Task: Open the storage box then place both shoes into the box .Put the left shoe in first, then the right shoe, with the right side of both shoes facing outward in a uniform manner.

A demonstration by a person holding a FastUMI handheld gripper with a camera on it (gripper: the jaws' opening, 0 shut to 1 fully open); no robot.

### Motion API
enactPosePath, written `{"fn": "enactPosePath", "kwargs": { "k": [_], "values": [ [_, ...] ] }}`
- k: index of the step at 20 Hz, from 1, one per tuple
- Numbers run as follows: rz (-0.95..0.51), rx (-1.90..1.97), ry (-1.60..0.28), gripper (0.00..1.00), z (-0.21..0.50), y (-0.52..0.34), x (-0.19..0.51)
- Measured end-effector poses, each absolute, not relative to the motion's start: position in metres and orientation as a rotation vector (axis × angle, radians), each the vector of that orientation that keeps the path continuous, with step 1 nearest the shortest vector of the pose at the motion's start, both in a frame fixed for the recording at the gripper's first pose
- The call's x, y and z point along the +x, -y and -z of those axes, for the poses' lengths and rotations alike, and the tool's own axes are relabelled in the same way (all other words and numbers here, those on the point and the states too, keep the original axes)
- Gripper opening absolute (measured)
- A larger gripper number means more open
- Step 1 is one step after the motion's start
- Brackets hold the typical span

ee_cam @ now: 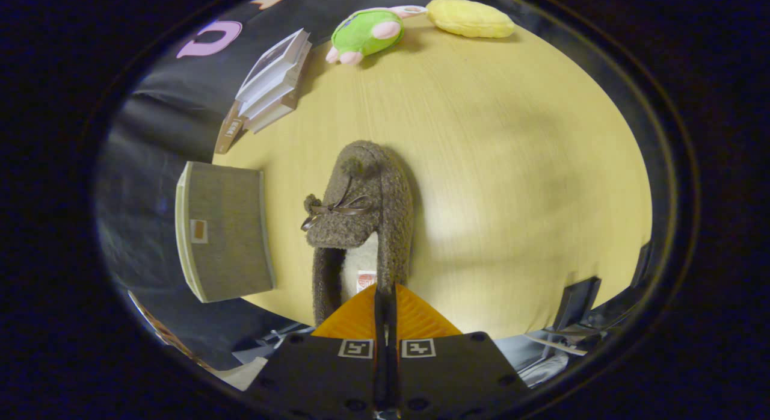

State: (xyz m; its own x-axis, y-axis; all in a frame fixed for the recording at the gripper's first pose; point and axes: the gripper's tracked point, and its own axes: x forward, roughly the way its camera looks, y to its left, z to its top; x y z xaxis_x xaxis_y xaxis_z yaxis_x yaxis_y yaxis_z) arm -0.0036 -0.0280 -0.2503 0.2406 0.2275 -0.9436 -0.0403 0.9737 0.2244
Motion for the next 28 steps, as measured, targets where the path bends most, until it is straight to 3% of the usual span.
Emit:
{"fn": "enactPosePath", "kwargs": {
  "k": [16,19,28],
  "values": [
    [-0.62,0.433,-1.219,0.03,0.094,-0.214,-0.076],
    [-0.674,0.488,-1.228,0.03,0.092,-0.269,-0.086],
    [-0.511,0.264,-1.263,0.03,0.184,-0.322,-0.086]
  ]
}}
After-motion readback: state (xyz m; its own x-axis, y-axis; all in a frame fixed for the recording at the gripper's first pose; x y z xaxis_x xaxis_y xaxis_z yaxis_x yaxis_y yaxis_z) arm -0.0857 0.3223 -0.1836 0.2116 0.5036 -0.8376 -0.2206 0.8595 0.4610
